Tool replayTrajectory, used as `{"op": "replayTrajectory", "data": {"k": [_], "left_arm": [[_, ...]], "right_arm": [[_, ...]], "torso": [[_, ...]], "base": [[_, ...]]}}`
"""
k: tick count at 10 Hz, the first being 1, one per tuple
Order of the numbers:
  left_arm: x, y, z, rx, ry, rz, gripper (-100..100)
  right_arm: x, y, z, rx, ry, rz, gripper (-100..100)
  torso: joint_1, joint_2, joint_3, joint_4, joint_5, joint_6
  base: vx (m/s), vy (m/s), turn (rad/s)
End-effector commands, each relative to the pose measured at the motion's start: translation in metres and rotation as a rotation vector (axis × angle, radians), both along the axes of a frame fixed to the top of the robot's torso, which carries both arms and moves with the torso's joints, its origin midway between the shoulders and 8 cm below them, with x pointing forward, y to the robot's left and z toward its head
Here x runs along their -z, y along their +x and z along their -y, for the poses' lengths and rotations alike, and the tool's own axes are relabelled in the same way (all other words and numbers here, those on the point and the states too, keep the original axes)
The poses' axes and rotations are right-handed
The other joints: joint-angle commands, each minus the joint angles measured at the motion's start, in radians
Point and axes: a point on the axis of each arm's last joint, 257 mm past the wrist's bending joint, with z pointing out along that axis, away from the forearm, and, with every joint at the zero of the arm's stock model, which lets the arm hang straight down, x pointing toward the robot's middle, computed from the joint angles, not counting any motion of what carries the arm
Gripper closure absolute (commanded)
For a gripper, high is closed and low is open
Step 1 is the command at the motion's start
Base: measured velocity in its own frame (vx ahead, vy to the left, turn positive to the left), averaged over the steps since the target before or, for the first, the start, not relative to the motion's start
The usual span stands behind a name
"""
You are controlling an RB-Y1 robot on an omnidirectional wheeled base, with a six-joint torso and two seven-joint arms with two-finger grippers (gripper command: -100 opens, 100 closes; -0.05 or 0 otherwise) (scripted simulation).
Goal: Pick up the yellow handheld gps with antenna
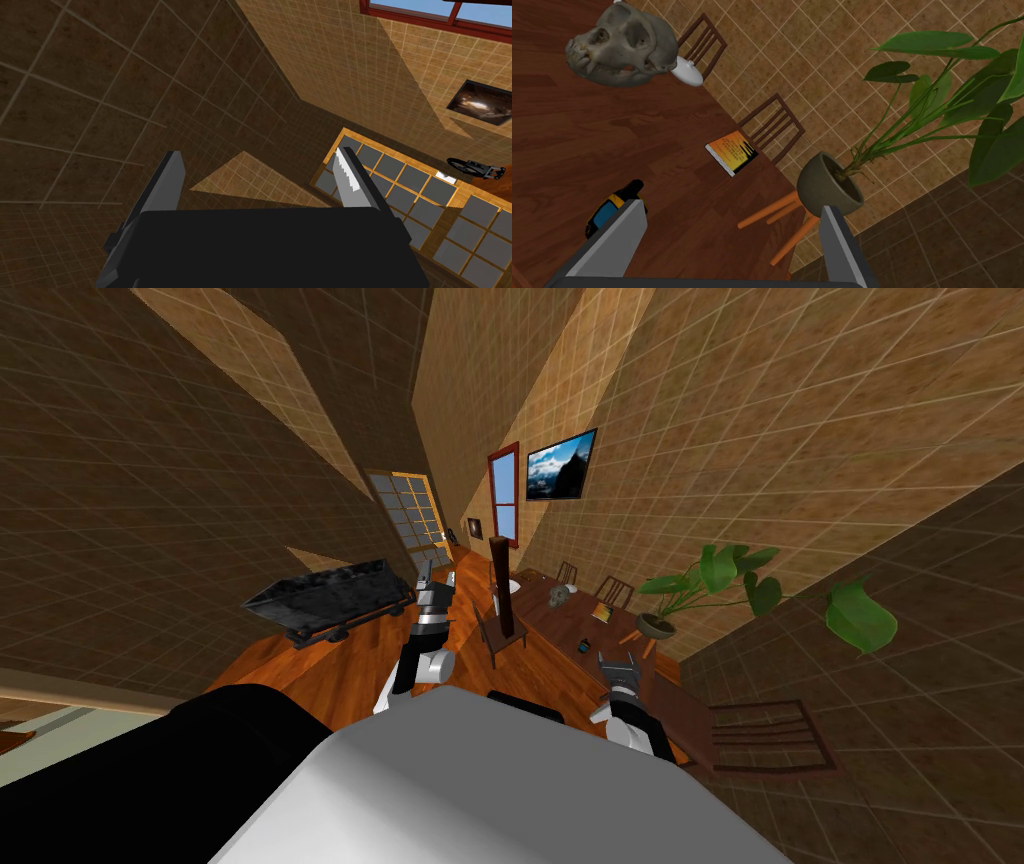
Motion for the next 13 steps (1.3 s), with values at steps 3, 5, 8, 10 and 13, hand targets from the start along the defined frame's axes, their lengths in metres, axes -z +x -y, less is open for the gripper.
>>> {"op": "replayTrajectory", "data": {"k": [3,5,8,10,13], "left_arm": [[0.000,0.000,0.000,0.000,0.000,0.000,0],[0.000,0.000,0.000,0.000,0.000,0.000,0],[0.000,0.000,0.000,0.000,0.000,0.000,0],[0.000,0.000,0.000,0.000,0.000,0.000,0],[0.000,0.000,0.000,0.000,0.000,0.000,0]], "right_arm": [[0.048,-0.006,0.004,0.035,0.143,-0.078,-100],[0.061,-0.005,0.003,0.050,0.207,-0.096,-100],[0.088,-0.012,0.003,0.074,0.270,-0.142,-100],[0.105,-0.015,0.002,0.094,0.330,-0.171,-100],[0.148,-0.022,-0.004,0.154,0.491,-0.239,-100]], "torso": [[0.001,-0.002,-0.001,0.000,0.000,0.000],[0.000,0.000,0.000,0.000,0.000,0.000],[0.000,-0.001,0.000,0.000,0.000,0.000],[-0.001,-0.001,-0.001,0.000,0.000,0.000],[-0.001,-0.002,-0.001,0.000,0.000,0.000]], "base": [[0.046,0.011,0.043],[0.022,0.004,0.020],[0.032,0.001,0.029],[0.038,-0.006,0.031],[0.061,-0.013,0.050]]}}
